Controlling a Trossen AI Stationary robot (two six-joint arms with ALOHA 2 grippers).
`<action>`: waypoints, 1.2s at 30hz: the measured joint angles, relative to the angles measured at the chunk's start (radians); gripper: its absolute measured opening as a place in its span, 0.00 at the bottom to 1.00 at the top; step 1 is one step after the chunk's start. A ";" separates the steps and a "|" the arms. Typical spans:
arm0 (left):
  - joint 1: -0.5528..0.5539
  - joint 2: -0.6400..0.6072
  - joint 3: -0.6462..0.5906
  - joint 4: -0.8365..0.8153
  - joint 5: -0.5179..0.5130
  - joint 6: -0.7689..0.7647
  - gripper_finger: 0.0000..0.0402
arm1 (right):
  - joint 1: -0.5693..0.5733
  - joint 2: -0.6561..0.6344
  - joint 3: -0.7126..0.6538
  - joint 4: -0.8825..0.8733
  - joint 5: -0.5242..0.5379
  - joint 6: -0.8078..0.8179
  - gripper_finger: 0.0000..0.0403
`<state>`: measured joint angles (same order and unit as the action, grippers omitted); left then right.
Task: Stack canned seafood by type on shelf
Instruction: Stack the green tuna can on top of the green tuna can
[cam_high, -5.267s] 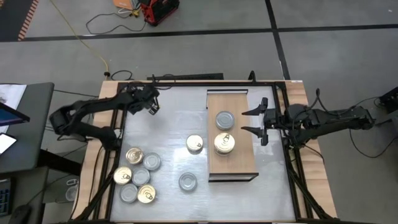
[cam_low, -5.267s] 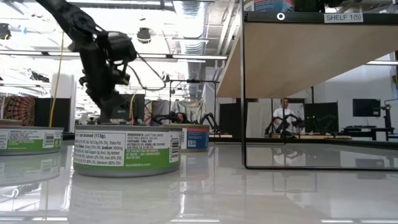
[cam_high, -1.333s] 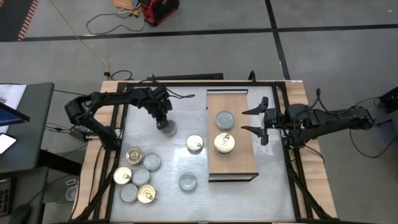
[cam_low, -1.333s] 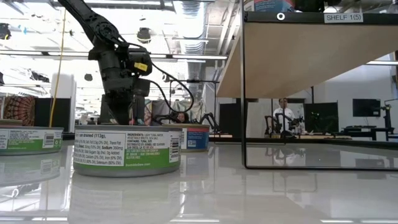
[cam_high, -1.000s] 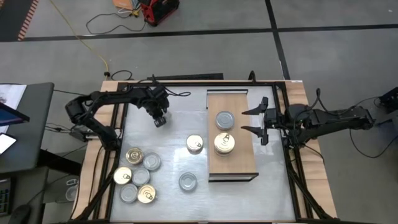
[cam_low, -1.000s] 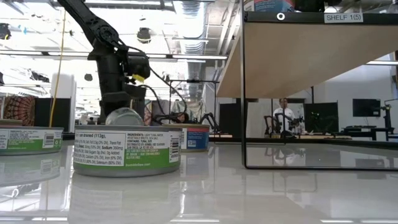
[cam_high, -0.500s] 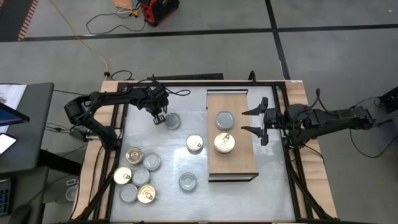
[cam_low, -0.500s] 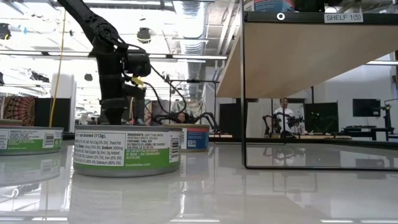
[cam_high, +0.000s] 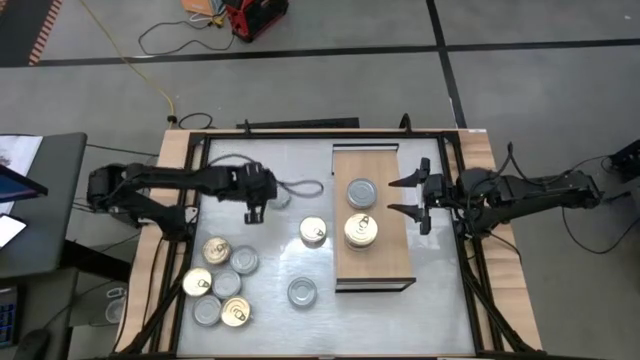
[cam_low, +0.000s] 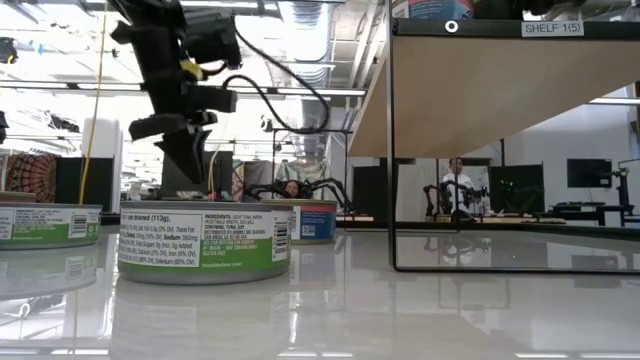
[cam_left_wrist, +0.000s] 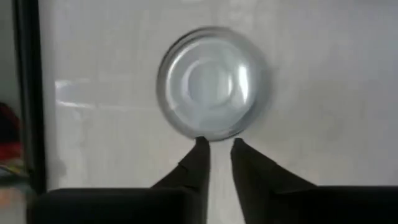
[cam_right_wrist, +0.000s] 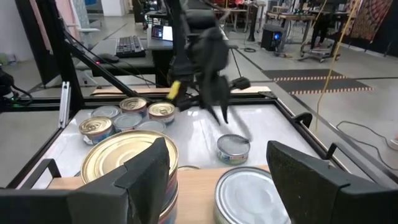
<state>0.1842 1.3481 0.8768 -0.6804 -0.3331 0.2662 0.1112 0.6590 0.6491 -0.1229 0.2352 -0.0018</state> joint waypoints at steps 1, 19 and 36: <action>-0.033 0.012 0.000 0.003 -0.034 0.000 0.20 | 0.000 0.004 0.000 0.003 0.000 0.003 0.73; -0.210 0.317 0.000 0.065 -0.341 0.047 0.27 | 0.000 0.068 0.000 0.049 0.000 -0.006 0.73; -0.290 0.374 -0.001 0.058 -0.289 -0.181 0.00 | 0.000 0.067 0.000 0.049 0.000 -0.006 0.73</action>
<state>-0.1058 1.7220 0.8762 -0.6221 -0.6225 0.0856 0.1112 0.7261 0.6492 -0.0738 0.2353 -0.0078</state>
